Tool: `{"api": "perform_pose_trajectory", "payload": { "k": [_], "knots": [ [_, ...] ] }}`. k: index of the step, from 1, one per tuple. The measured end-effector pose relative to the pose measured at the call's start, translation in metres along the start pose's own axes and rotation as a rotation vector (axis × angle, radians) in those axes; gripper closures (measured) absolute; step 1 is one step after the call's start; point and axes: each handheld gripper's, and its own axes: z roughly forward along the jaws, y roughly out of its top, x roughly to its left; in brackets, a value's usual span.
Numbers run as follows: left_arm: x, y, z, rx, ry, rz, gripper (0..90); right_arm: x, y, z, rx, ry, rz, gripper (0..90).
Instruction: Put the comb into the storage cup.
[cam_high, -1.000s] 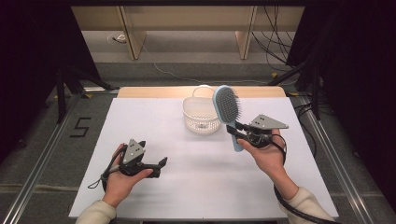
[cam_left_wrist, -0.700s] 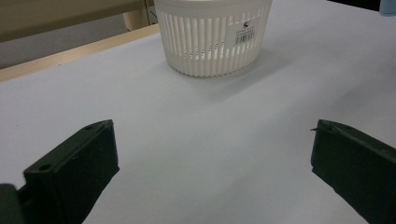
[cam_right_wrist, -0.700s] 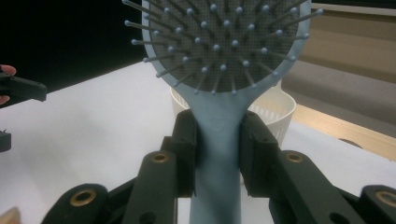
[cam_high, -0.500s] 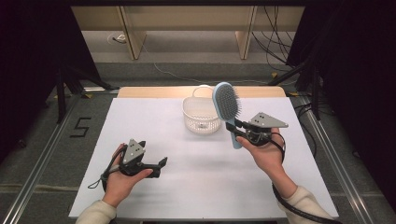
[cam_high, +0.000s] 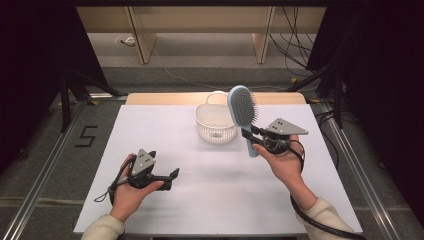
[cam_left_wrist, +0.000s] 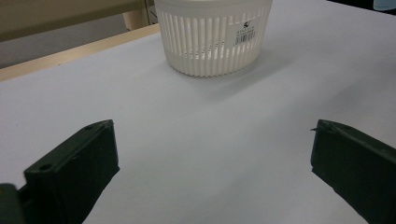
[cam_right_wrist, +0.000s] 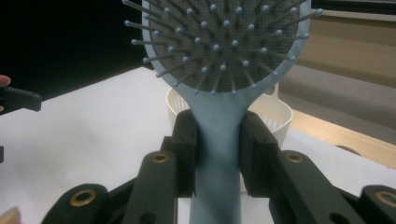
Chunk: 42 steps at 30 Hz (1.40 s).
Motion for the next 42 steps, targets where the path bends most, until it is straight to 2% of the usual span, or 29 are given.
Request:
{"api": "perform_pose_trajectory", "payload": {
  "k": [17,42],
  "knots": [
    [0.000,0.000,0.000,0.000,-0.001,-0.001,0.2,-0.003,0.005,0.005,-0.016,-0.008,0.010,70.7],
    [0.000,0.000,0.000,-0.001,-0.003,-0.001,0.2,0.001,0.012,0.016,-0.037,-0.013,0.011,70.7]
  ]
}}
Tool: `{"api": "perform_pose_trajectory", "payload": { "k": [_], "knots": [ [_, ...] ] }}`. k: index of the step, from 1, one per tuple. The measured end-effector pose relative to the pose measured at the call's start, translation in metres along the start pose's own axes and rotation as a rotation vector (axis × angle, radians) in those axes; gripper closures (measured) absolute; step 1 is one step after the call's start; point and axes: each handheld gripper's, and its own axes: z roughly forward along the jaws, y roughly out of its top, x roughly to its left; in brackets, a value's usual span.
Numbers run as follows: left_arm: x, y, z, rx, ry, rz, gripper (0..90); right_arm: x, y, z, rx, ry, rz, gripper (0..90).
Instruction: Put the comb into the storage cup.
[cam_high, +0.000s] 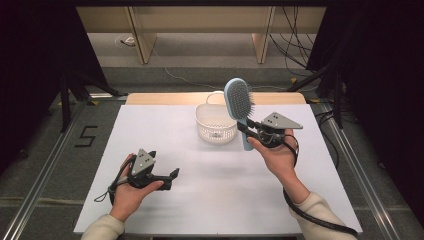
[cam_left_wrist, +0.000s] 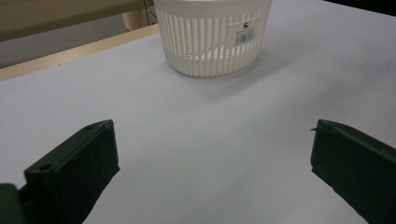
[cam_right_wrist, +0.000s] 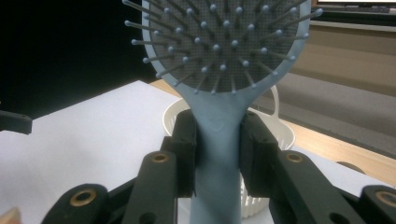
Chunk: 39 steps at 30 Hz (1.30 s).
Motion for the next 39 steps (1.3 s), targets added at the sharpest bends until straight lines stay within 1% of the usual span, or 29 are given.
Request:
{"api": "perform_pose_trajectory", "payload": {
  "k": [17,39],
  "knots": [
    [0.000,0.000,0.000,0.000,-0.002,0.001,0.3,0.002,0.002,0.005,0.004,0.006,0.002,70.7],
    [0.000,0.000,0.000,0.000,-0.001,0.002,0.4,0.002,0.007,0.011,-0.020,0.000,0.008,70.7]
  ]
}}
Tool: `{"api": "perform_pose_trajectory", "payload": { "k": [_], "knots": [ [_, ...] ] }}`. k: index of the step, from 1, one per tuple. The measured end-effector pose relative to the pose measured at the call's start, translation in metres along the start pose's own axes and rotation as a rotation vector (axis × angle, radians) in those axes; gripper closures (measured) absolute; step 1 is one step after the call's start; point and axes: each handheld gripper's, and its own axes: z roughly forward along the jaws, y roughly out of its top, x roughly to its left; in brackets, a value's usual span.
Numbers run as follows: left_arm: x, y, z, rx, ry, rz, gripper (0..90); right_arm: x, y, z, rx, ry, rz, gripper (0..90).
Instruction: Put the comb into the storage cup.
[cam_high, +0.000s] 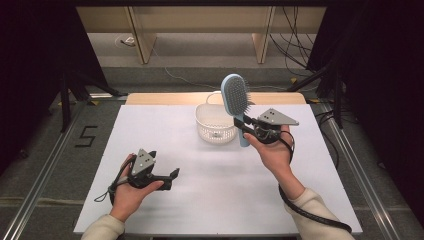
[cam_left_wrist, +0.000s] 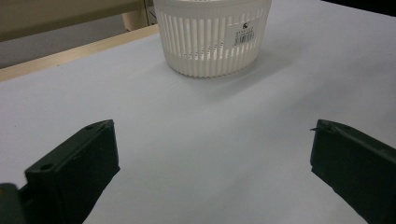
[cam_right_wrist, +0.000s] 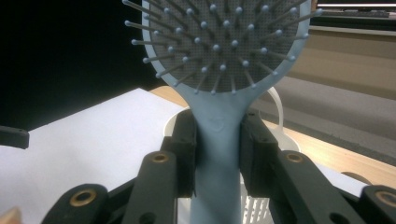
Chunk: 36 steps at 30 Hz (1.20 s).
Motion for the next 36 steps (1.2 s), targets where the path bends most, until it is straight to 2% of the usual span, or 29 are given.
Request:
{"api": "perform_pose_trajectory", "payload": {
  "k": [36],
  "knots": [
    [0.000,0.000,0.001,0.001,-0.001,-0.004,0.4,-0.005,0.011,0.005,-0.032,-0.017,0.010,70.7]
  ]
}}
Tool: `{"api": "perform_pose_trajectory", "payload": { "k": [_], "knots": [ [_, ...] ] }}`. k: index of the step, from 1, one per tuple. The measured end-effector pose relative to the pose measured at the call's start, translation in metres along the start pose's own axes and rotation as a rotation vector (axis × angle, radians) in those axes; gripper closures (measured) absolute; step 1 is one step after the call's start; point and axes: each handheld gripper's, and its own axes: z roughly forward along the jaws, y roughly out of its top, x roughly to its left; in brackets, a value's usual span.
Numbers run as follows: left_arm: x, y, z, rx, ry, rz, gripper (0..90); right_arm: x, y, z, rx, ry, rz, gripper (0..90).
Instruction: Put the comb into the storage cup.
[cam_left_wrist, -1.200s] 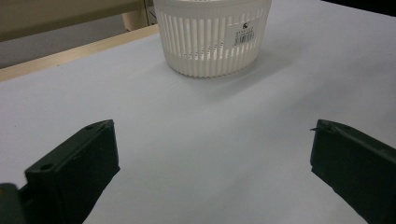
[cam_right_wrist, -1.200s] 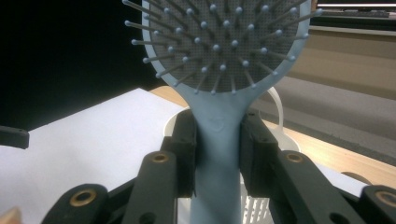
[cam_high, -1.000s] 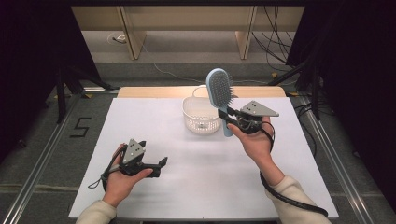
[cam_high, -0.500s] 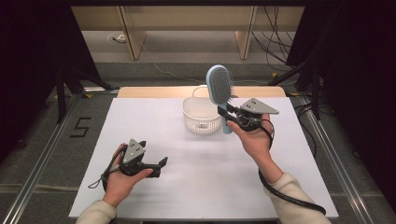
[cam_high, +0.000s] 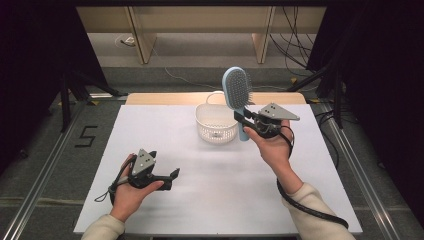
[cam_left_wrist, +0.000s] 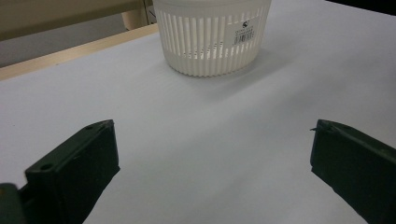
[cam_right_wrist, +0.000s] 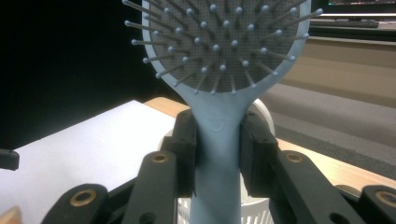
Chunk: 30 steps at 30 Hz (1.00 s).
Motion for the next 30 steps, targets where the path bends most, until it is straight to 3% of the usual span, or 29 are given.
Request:
{"api": "perform_pose_trajectory", "payload": {
  "k": [30],
  "knots": [
    [0.000,0.000,0.000,-0.002,0.000,-0.001,0.4,-0.006,0.012,0.006,-0.024,-0.022,-0.002,70.7]
  ]
}}
